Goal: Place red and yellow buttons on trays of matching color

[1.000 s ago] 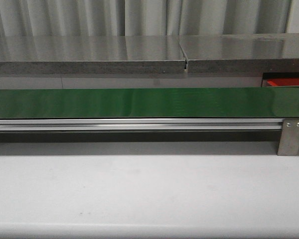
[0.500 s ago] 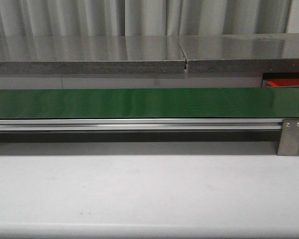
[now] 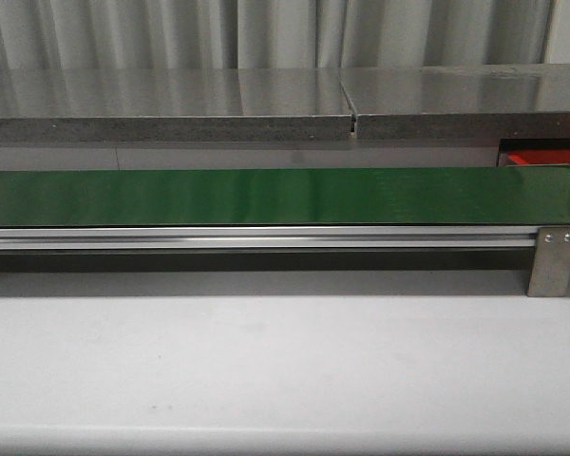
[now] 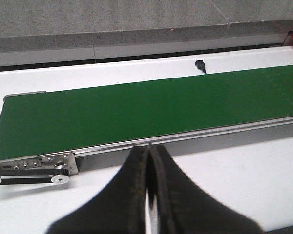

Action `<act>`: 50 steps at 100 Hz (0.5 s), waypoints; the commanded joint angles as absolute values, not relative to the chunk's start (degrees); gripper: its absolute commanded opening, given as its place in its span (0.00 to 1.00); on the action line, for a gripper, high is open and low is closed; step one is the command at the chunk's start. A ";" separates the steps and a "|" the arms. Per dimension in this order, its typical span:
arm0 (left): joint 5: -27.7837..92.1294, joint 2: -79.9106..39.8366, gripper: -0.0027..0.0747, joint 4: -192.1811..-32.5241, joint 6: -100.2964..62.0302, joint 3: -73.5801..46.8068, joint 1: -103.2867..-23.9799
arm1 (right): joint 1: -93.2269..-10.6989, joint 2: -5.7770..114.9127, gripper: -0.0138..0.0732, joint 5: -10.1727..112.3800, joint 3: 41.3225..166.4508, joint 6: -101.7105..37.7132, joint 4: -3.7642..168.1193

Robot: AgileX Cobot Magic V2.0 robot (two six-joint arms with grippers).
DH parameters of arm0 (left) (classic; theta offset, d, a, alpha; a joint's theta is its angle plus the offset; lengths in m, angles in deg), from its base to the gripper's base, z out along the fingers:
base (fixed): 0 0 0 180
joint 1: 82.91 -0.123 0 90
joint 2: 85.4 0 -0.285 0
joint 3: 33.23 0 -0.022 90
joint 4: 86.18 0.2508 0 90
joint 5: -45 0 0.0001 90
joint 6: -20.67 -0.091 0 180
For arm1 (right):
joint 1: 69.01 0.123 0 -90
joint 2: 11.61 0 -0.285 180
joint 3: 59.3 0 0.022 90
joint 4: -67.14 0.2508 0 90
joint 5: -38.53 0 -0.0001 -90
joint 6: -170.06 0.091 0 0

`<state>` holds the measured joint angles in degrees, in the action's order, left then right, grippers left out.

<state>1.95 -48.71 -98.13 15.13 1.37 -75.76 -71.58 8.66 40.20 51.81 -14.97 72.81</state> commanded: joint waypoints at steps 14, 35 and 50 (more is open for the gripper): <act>5.88 -48.40 0.01 -98.87 15.17 -0.11 -75.36 | -71.39 1.11 0.08 29.18 44.97 -1.10 59.14; 5.88 -48.40 0.01 -98.87 15.17 -0.11 -75.36 | -71.39 -5.63 0.08 35.57 43.26 -1.03 59.43; 5.88 -48.40 0.01 -98.87 15.17 -0.11 -75.36 | -71.39 -5.56 0.08 35.59 43.26 -1.03 59.43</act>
<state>1.95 -48.71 -98.13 15.13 1.37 -75.76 -71.58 -4.41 39.48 42.00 -1.34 60.31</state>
